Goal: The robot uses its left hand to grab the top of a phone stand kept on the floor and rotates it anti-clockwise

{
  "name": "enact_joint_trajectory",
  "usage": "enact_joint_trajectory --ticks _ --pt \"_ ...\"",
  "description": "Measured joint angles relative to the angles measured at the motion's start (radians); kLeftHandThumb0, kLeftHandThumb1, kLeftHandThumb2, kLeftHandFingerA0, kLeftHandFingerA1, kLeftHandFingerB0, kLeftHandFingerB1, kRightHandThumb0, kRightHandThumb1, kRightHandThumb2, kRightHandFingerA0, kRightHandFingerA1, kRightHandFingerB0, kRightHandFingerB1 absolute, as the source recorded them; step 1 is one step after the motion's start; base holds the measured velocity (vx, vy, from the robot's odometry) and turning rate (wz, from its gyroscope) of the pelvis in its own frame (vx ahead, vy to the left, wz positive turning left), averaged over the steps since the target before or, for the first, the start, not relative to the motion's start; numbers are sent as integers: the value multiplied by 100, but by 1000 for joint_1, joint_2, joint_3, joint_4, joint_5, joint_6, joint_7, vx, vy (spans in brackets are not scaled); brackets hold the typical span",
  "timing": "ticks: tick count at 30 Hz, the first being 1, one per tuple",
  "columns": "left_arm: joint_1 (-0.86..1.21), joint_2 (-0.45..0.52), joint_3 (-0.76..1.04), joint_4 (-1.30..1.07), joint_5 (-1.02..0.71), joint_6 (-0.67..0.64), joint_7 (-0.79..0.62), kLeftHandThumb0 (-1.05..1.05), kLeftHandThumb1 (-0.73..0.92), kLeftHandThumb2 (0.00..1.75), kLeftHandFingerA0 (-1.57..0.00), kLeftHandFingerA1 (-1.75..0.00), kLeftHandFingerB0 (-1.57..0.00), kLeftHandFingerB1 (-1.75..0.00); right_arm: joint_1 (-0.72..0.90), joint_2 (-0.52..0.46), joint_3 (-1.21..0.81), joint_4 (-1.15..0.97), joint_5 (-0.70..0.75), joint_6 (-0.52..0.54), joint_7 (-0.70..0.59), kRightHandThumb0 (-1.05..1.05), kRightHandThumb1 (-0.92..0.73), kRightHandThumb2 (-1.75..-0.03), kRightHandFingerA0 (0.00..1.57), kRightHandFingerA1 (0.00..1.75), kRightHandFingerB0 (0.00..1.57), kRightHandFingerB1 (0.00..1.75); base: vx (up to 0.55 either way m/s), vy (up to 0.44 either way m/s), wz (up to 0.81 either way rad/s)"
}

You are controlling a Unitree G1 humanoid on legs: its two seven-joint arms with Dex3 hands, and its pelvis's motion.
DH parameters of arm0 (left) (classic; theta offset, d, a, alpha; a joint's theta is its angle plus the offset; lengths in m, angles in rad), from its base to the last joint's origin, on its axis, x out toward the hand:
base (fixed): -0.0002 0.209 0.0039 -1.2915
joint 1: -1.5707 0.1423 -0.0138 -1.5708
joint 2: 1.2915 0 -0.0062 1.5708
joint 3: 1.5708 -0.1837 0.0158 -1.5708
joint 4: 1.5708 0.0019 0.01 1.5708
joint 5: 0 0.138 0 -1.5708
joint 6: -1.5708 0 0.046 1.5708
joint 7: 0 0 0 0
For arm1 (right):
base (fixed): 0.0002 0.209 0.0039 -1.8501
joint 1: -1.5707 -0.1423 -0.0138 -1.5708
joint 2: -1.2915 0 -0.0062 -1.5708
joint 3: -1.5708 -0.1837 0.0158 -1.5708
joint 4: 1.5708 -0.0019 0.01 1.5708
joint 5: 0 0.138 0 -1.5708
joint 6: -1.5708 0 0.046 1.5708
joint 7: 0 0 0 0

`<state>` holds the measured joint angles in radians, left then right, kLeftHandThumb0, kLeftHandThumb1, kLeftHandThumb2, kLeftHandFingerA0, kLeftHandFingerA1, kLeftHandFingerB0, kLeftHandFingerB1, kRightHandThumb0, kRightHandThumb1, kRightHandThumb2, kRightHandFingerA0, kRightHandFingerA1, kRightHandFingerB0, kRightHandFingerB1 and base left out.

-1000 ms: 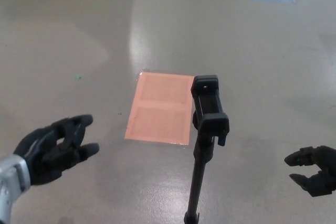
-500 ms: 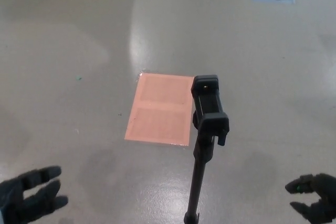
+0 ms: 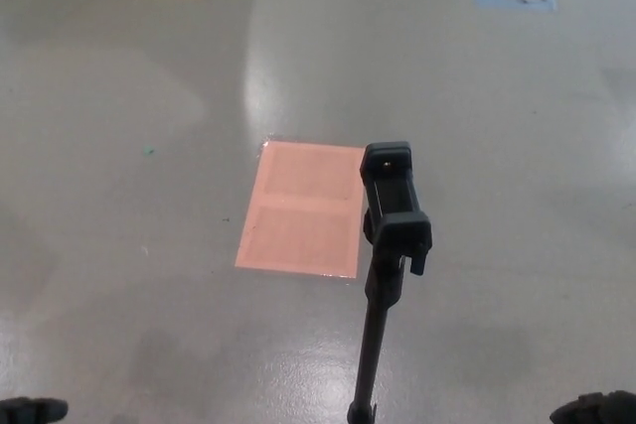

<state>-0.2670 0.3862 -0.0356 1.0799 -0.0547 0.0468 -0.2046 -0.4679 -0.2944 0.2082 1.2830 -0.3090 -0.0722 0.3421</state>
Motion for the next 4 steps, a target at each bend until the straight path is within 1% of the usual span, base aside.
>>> enact_joint_trajectory --ticks 1,2,4 --pt "0 4 -12 11 11 -18 14 -27 66 60 -81 -89 -41 -34 2 0 -1 -1 0 -2 0 -40 -84 -65 38 41 19 29 0 0 0" --pt "0 5 -17 17 16 -28 22 -26 66 60 -76 -80 -41 -34 4 0 -2 -1 0 -2 -1 -47 -73 -81 34 49 15 37 0 0 0" --pt "0 8 -27 28 25 -45 35 -26 66 60 -76 -80 -41 -34 5 0 -3 -3 0 -4 -1 -47 -73 -81 34 49 15 37 0 0 0"
